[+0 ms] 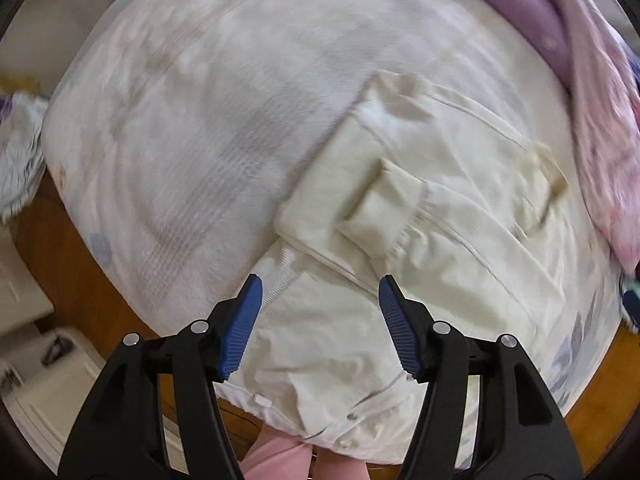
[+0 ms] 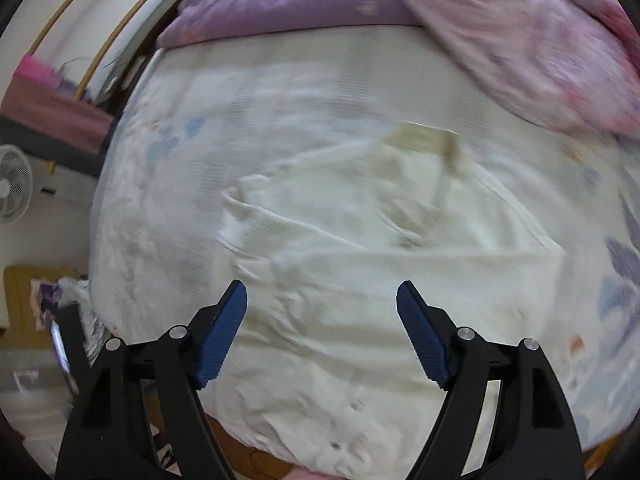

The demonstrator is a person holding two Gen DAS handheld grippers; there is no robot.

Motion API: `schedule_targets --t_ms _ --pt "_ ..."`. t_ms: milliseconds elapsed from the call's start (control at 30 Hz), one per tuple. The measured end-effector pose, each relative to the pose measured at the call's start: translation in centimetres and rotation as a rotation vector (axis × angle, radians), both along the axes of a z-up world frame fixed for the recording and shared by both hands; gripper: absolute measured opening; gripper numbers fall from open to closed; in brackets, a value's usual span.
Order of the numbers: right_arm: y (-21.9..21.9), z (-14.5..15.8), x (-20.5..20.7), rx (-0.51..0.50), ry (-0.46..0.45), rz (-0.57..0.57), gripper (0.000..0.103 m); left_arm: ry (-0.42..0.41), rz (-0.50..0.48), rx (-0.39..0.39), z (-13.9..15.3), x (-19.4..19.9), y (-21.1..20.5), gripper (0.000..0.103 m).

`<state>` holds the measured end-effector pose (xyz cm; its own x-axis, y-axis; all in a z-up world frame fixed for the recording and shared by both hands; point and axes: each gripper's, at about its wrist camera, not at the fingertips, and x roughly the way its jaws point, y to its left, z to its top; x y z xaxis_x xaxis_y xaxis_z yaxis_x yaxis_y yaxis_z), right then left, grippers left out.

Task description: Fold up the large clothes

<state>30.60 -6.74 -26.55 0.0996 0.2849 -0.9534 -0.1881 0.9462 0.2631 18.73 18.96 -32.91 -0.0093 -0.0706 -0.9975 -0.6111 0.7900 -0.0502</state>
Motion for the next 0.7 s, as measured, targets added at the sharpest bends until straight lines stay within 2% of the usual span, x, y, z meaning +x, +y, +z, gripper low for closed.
schedule_targets --t_ms 133,300,467,700 --pt "-5.1 1.3 -3.8 -0.008 0.003 -0.094 0.074 -0.017 -0.123 0.002 1.5 -0.4 -3.3 0.062" --pt "-11.4 2.5 -9.4 -0.029 -0.006 -0.223 0.074 -0.047 -0.272 0.043 3.9 -1.9 -8.3 0.062" --pt "-16.1 3.7 -15.1 -0.033 -0.015 -0.332 0.074 -0.082 -0.360 0.082 6.5 -4.5 -11.8 0.067" --pt "-19.4 6.2 -20.9 0.009 -0.054 -0.400 0.079 -0.099 -0.453 0.118 10.2 -9.4 -15.6 0.067"
